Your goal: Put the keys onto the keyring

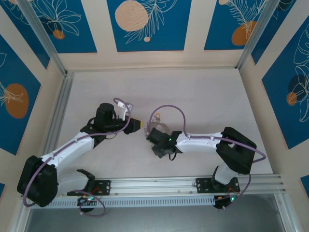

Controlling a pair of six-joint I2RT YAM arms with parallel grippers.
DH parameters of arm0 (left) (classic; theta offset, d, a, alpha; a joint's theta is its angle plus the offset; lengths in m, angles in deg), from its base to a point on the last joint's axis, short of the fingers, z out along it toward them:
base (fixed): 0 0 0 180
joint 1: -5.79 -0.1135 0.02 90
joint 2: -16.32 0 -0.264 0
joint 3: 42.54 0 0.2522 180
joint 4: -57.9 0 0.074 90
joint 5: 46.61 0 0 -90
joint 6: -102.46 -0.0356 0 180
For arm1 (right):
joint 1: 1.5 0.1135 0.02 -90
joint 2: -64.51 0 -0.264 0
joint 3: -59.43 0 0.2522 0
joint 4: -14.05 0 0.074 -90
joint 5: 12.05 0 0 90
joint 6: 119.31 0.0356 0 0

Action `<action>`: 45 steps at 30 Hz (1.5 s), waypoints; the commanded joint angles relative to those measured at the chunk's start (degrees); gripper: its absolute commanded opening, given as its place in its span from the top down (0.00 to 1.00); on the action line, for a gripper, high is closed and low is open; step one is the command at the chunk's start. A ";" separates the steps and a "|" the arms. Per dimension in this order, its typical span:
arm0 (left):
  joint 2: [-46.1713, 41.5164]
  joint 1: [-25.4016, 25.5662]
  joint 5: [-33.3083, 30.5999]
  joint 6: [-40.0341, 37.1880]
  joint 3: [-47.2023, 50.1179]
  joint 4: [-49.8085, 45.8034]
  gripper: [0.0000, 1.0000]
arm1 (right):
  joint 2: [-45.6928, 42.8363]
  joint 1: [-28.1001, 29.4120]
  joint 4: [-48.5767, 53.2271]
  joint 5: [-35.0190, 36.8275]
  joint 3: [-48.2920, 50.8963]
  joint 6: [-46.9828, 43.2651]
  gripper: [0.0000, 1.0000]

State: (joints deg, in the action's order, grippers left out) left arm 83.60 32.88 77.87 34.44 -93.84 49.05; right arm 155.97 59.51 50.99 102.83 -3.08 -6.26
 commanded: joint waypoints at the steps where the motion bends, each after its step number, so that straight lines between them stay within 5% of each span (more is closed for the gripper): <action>1: -0.64 -0.90 0.99 -0.44 0.65 0.54 0.65 | 0.73 -0.10 0.10 -0.38 -1.38 -0.46 0.79; 12: -0.89 -1.11 1.53 -0.09 0.60 1.07 0.65 | 0.92 -0.63 0.64 0.12 -0.87 0.01 0.83; 18: -1.19 -1.17 1.47 -0.49 0.65 0.81 0.65 | -1.44 -0.74 0.70 0.42 -0.12 -0.98 0.96; 25: -4.02 -1.09 -0.75 -2.71 -0.07 -2.25 0.66 | -13.48 -0.41 -4.31 -2.47 2.46 -12.87 1.00; 34: -15.61 1.03 3.81 -3.65 -0.98 -2.06 0.71 | -31.46 -8.86 -9.22 -29.88 2.26 -25.33 1.00; 45: -20.46 6.28 19.15 -4.81 -6.85 -0.70 0.75 | -32.17 -18.76 -22.27 -63.08 -3.02 -22.91 1.00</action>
State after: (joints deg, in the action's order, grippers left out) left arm 63.28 38.28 89.91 30.37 -98.34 46.71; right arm 123.47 41.28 35.95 52.89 -2.19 -29.49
